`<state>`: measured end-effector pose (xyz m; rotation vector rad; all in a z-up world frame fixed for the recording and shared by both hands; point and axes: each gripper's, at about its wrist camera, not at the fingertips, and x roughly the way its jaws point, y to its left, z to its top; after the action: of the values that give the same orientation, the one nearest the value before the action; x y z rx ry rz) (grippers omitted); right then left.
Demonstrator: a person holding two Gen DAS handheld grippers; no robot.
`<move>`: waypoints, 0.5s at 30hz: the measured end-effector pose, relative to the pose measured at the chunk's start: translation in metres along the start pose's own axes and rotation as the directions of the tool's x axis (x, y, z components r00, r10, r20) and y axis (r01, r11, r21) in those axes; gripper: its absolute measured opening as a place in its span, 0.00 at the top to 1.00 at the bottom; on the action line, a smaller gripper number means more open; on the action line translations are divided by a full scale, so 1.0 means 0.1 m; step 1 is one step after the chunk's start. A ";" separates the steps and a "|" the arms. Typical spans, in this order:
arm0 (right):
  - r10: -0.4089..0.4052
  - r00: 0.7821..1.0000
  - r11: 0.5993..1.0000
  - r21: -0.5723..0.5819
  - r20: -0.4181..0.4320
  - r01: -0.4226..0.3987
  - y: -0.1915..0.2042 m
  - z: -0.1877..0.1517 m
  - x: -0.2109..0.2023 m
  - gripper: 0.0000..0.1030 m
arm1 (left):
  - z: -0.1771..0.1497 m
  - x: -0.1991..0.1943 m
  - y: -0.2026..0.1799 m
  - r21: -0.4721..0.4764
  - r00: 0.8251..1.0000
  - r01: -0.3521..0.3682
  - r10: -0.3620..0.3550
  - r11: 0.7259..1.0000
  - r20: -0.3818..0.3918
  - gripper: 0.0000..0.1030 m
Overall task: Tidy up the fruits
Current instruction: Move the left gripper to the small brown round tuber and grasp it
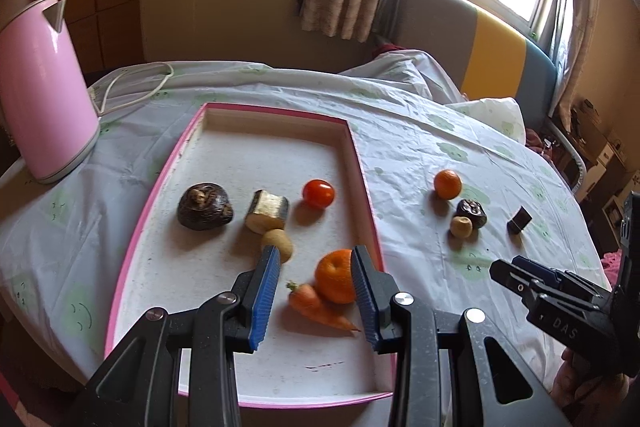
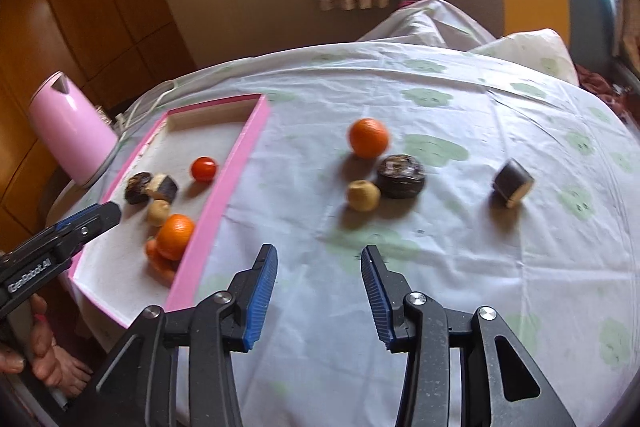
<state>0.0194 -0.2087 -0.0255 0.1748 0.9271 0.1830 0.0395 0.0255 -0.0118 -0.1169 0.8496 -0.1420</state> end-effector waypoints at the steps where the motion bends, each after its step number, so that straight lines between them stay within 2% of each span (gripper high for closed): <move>1: -0.012 1.000 1.000 0.016 0.003 0.012 -0.06 0.00 -0.01 0.55 | 0.00 0.00 -0.04 0.010 1.000 0.005 -0.005 1.000 0.000 0.64; 7: -0.082 0.996 0.992 0.098 0.015 0.081 -0.43 -0.03 -0.08 0.53 | -0.01 0.04 -0.28 0.075 0.998 0.055 -0.054 0.996 -0.015 0.64; 15: -0.161 0.987 0.975 0.158 0.024 0.155 -0.76 -0.08 -0.17 0.53 | -0.01 0.15 -0.59 0.125 0.990 0.127 -0.118 0.984 -0.071 0.64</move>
<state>0.0092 -0.2853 -0.0346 0.2465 0.9145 -0.0401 0.0444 -0.0353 -0.0142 -0.0432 0.8939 -0.3172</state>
